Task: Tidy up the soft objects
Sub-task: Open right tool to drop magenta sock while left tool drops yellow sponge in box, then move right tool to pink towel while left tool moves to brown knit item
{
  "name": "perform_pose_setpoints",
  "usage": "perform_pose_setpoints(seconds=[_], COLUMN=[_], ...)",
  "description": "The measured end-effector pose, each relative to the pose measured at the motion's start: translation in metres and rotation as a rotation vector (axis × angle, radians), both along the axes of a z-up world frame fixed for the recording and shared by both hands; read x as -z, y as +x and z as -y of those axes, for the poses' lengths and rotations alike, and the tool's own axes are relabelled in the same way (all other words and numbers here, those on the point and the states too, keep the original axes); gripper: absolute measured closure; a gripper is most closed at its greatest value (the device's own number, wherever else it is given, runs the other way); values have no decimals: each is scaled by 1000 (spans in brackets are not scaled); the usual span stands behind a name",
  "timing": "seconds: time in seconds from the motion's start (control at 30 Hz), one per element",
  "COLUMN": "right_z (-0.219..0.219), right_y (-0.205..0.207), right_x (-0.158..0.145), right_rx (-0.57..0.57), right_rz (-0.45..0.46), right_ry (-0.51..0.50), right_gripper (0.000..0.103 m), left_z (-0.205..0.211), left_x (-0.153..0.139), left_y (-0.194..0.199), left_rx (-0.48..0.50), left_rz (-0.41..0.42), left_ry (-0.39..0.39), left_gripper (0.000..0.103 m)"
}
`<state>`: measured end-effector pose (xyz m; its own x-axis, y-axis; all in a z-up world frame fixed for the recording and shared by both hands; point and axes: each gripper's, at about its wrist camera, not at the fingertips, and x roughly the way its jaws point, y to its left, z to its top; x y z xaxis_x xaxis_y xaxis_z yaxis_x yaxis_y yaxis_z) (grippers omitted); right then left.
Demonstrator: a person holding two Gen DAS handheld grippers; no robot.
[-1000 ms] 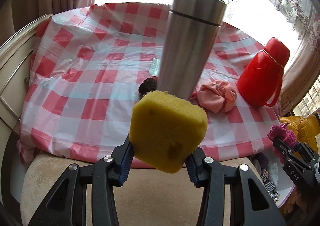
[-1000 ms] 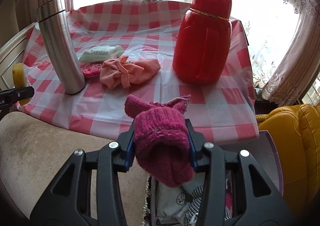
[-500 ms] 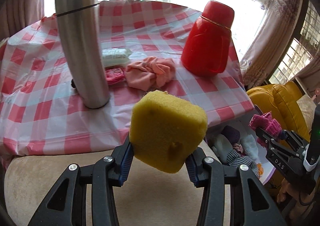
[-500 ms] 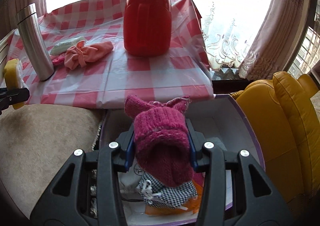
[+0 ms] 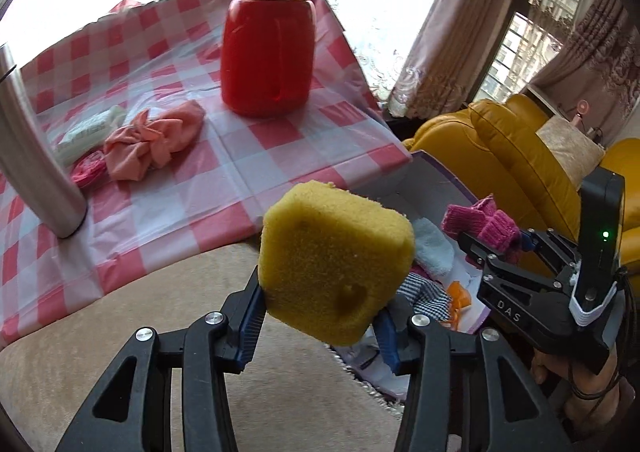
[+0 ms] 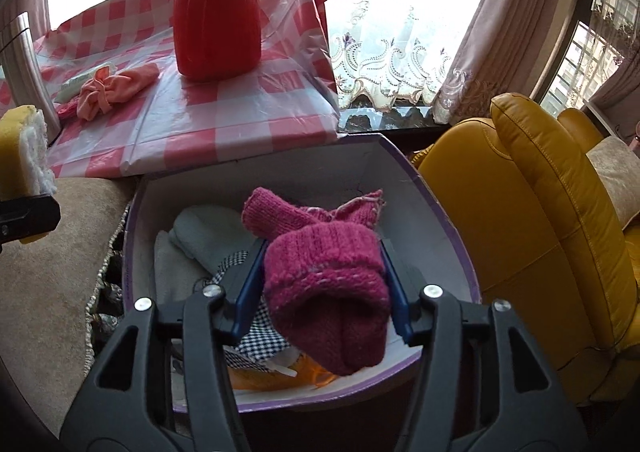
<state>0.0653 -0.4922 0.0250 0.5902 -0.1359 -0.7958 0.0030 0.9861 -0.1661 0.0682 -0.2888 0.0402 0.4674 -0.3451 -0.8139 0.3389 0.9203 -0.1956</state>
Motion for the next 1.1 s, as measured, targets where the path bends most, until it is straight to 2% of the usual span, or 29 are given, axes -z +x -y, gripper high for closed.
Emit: perform_pose_setpoints(seconds=[0.07, 0.1, 0.13, 0.27, 0.43, 0.77, 1.1], right_z=[3, 4, 5, 2, -18, -77, -153], right_y=[-3, -3, -4, -2, -1, 14, 35], right_x=[3, 4, 5, 9, 6, -8, -18], right_rx=[15, 19, 23, 33, -14, -144, -290], right_rz=[-11, -14, -19, -34, -15, 12, 36], right_ry=[-14, -23, -29, -25, -7, 64, 76], right_gripper=[30, 27, 27, 26, 25, 25, 22], left_z=[12, 17, 20, 18, 1, -73, -146], left_x=[1, 2, 3, 2, 1, -5, -2], left_y=[-2, -3, -3, -4, -1, 10, 11], left_rx=[49, 63, 72, 68, -32, -244, -433], left_rz=[-11, -12, -11, -12, -1, 29, 27], left_ry=[-14, -12, -7, -3, 54, 62, 68], left_gripper=[44, 33, 27, 27, 27, 27, 27])
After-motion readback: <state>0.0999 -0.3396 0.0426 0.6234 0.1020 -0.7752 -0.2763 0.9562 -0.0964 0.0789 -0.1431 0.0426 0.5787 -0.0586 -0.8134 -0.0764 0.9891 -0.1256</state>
